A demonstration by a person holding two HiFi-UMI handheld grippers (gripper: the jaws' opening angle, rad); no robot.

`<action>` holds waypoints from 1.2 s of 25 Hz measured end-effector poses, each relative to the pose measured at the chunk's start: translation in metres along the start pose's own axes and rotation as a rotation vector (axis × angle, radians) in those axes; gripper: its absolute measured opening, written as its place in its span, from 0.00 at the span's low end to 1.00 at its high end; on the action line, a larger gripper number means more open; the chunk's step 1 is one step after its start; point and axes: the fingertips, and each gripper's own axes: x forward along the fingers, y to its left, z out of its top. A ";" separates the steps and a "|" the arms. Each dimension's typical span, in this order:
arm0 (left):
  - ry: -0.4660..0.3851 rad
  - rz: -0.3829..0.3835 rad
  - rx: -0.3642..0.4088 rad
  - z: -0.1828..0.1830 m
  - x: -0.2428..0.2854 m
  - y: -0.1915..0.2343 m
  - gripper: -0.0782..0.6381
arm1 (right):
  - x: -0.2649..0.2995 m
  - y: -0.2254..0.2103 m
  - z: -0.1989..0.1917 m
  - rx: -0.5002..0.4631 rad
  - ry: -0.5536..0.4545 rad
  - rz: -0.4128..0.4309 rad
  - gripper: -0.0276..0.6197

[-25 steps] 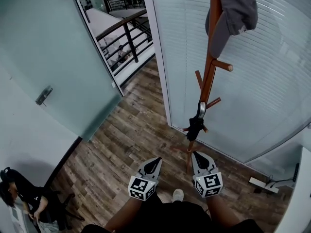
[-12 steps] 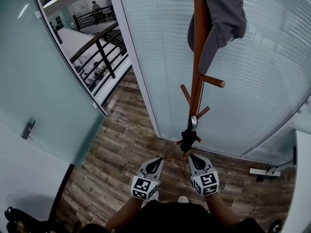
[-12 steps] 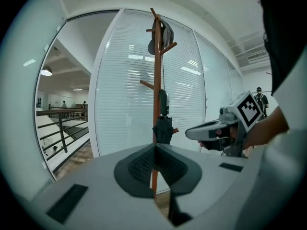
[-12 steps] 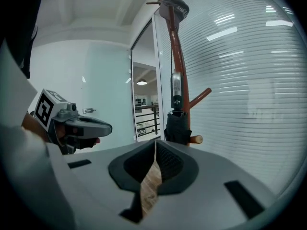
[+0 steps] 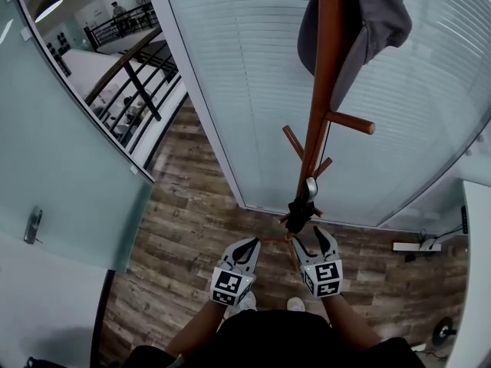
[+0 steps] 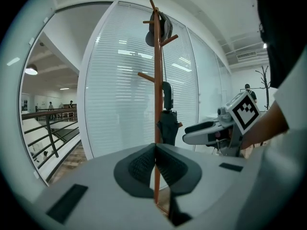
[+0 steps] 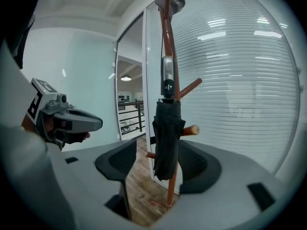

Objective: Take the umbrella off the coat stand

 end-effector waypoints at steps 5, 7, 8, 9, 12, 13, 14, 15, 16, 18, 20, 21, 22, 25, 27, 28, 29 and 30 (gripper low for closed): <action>0.011 -0.030 -0.022 -0.010 0.004 0.001 0.13 | 0.019 -0.008 -0.017 0.055 0.041 -0.043 0.54; 0.018 -0.036 -0.027 -0.016 0.004 0.003 0.13 | 0.030 -0.008 -0.023 0.078 0.059 -0.045 0.54; 0.022 -0.039 -0.028 -0.018 0.004 0.005 0.13 | 0.035 -0.008 -0.025 0.086 0.063 -0.049 0.54; 0.025 -0.040 -0.029 -0.019 0.003 0.006 0.13 | 0.039 -0.008 -0.025 0.091 0.064 -0.056 0.54; 0.032 -0.044 -0.028 -0.022 0.002 0.012 0.13 | 0.050 -0.012 -0.022 0.102 0.061 -0.093 0.54; 0.034 -0.047 -0.027 -0.022 0.002 0.014 0.13 | 0.054 -0.014 -0.022 0.107 0.063 -0.107 0.54; 0.036 -0.049 -0.025 -0.023 0.001 0.016 0.13 | 0.057 -0.015 -0.022 0.114 0.064 -0.122 0.54; 0.038 -0.053 -0.023 -0.023 0.000 0.018 0.13 | 0.059 -0.017 -0.021 0.122 0.062 -0.138 0.54; 0.038 -0.058 -0.020 -0.023 -0.001 0.021 0.13 | 0.061 -0.018 -0.018 0.131 0.054 -0.154 0.54; 0.034 -0.073 -0.019 -0.022 -0.003 0.024 0.13 | 0.064 -0.021 -0.013 0.147 0.034 -0.179 0.50; 0.027 -0.090 -0.018 -0.021 -0.004 0.028 0.13 | 0.067 -0.022 -0.012 0.161 0.025 -0.194 0.50; 0.026 -0.096 -0.015 -0.022 -0.004 0.030 0.13 | 0.068 -0.023 -0.013 0.167 0.021 -0.205 0.50; 0.027 -0.101 -0.011 -0.023 -0.004 0.032 0.13 | 0.069 -0.024 -0.014 0.168 0.017 -0.221 0.50; 0.037 -0.122 -0.003 -0.026 -0.004 0.034 0.13 | 0.066 -0.028 -0.016 0.141 0.004 -0.260 0.42; 0.055 -0.138 -0.001 -0.031 -0.004 0.035 0.13 | 0.064 -0.028 -0.015 0.120 0.002 -0.273 0.41; 0.060 -0.146 -0.002 -0.032 -0.005 0.035 0.13 | 0.062 -0.029 -0.015 0.113 0.004 -0.279 0.41; 0.055 -0.155 -0.005 -0.030 -0.005 0.034 0.13 | 0.061 -0.029 -0.015 0.109 0.006 -0.286 0.41; 0.045 -0.164 -0.007 -0.028 -0.006 0.033 0.13 | 0.058 -0.029 -0.014 0.107 0.004 -0.293 0.40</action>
